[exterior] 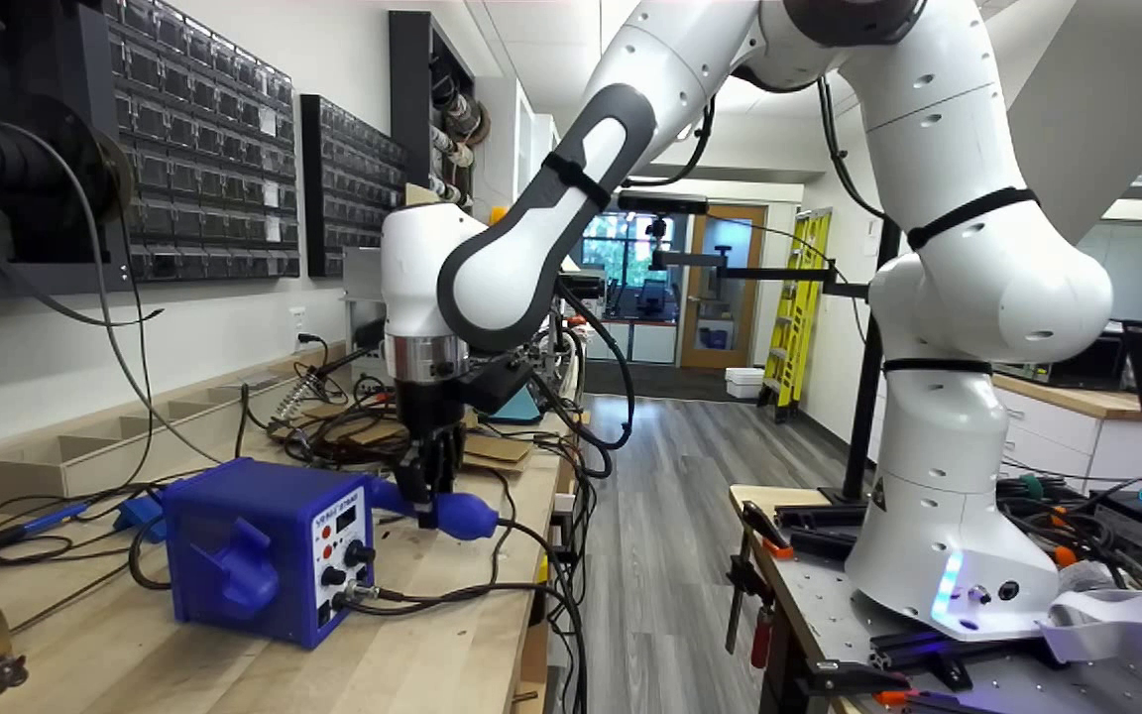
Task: Move the soldering iron to the right side of the workbench
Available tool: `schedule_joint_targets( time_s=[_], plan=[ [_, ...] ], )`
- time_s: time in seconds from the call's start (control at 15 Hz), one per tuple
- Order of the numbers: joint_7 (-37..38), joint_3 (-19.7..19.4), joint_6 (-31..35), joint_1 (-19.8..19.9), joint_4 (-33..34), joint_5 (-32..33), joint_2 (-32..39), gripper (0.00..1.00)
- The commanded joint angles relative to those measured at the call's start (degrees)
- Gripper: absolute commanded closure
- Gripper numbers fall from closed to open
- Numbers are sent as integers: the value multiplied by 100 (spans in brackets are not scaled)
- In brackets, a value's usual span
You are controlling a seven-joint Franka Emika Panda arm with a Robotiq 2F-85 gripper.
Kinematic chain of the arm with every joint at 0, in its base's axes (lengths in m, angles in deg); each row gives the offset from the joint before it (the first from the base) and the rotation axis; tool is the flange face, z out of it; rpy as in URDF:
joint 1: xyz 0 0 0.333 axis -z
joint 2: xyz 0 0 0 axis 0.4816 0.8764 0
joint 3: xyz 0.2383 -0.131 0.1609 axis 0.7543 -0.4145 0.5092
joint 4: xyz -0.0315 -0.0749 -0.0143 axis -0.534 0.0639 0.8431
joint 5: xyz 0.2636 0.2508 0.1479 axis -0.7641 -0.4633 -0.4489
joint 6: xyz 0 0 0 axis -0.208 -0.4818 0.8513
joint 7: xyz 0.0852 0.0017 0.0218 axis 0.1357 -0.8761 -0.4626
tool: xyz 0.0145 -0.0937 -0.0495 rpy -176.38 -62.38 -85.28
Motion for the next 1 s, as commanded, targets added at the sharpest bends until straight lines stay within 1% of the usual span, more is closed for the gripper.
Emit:
schedule_joint_targets(
  time_s=[0.0, 0.4, 0.47, 0.53, 0.67, 0.87, 0.93],
  plan=[
    [-326, 24, -143, 99, 257, -229, 216, 84],
    [-546, 42, -182, 157, 520, -432, 579, 84],
    [-523, 16, -214, 133, 543, -407, 601, 34],
    [-457, -10, -204, 97, 546, -381, 608, 33],
    [-387, -37, -205, 47, 513, -336, 528, 22],
    [-323, -75, -223, -34, 431, -233, 319, 1],
    [-335, -63, -232, -41, 404, -234, 247, 1]
  ],
)
